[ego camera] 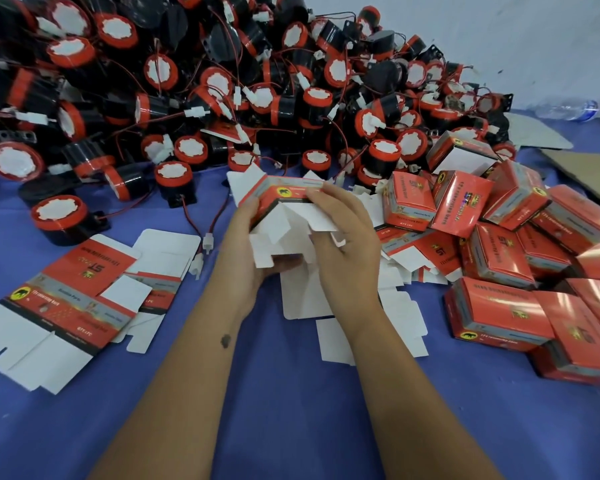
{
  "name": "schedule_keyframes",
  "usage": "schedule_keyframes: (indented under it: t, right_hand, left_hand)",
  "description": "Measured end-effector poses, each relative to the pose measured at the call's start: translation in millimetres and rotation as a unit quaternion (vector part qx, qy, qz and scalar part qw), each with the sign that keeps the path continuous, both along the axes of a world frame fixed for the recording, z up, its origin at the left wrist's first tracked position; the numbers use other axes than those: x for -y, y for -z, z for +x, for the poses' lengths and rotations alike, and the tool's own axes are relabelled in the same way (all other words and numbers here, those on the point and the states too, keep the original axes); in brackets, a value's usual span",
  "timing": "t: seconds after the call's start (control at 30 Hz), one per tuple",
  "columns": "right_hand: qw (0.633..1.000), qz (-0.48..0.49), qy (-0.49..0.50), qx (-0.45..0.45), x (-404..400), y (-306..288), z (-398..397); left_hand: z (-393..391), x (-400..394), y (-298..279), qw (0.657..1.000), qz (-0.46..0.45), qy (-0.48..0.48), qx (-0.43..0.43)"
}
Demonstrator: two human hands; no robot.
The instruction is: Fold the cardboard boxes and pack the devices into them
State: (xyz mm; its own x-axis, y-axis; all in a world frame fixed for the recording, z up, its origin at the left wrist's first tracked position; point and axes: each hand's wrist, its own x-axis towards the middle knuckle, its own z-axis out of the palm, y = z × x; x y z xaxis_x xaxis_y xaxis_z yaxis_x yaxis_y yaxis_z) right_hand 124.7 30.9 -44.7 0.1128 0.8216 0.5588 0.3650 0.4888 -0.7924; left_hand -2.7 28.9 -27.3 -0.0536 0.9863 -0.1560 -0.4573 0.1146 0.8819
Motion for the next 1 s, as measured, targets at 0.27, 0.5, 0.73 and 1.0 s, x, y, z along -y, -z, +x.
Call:
schedule_keyframes:
  t: [0.27,0.5,0.73,1.0]
  right_hand:
    - [0.998,-0.024,0.061,0.003,-8,0,8]
    - [0.999,0.004,0.048,-0.022,0,-10,8]
    - [0.987,0.005,-0.078,-0.137,6,-13,4]
    - [0.969,-0.148,-0.149,-0.13,8,-12,-7]
  left_hand:
    - [-3,-2,15,0.831,0.259,-0.146,-0.471]
    - [7,3,16,0.716,0.378,-0.107,-0.578]
    - [8,12,7,0.876,0.359,-0.084,-0.313]
    - [-1,3,4,0.98,0.185,-0.019,-0.07]
